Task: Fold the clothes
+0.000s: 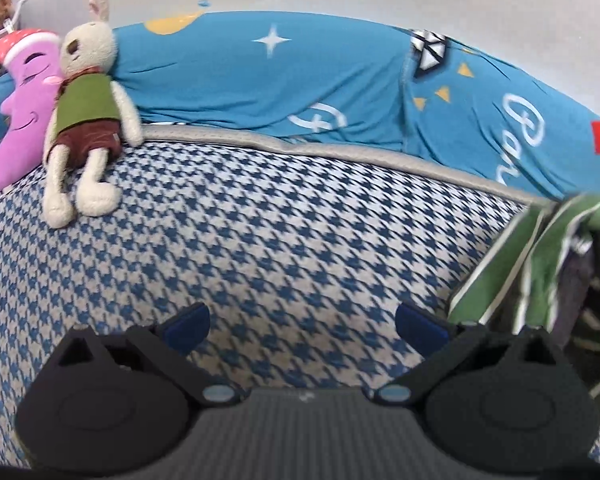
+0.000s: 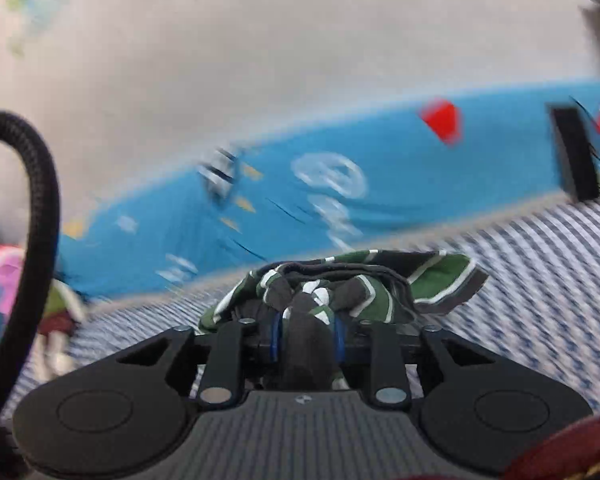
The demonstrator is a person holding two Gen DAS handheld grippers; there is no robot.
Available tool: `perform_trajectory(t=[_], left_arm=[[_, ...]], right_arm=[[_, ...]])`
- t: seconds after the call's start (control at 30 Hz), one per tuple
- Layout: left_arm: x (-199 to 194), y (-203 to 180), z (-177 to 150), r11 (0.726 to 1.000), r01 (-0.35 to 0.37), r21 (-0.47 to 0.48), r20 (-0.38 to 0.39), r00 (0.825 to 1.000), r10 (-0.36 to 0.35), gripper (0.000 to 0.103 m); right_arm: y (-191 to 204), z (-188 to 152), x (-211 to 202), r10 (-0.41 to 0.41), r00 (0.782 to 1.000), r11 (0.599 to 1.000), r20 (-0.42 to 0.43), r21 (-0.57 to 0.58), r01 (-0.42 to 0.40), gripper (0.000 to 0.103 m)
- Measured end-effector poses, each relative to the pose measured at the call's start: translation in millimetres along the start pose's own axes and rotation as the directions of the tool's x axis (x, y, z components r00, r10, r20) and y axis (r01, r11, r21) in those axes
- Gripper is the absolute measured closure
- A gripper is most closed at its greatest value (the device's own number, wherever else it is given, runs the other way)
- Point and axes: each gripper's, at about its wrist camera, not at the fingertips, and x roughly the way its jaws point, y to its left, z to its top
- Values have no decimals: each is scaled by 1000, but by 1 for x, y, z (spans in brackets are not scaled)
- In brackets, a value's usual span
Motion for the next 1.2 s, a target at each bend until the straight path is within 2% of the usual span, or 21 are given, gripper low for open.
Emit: perform_trajectory(t=[0.17,0.47,0.7,0.87,1.03,1.2], left_arm=[[-2,-14,-7,999,4,48,1,1000,-4,0],[-4,-25,-14,995,10,97,-18,1000,-8,0],[-1,-35,-22,992,57,113,-68,996,-50,0],[-3,-40,-25,990,83,113,-77,994,-75,0],[-4,-43,-27,989,94,115,-73,994,-86,0],[-5,-45,-27,988,89,126,-60,995,-82,0]], right_arm=[[-24,-3,-8,-65,998,995,-12,71,66,67],[-26,-10,-44,-82,996,997,38,0,82,55],[-20,-28,-47,-47,997,998,-57,-31,46,54],[-9,-39,-55,28,996,995,-82,-95,-36,54],[1,-46,-61,80,987,978,-141,-182,-106,54],[-8,-47,-54,107,976,973,-192,-182,-143,54]])
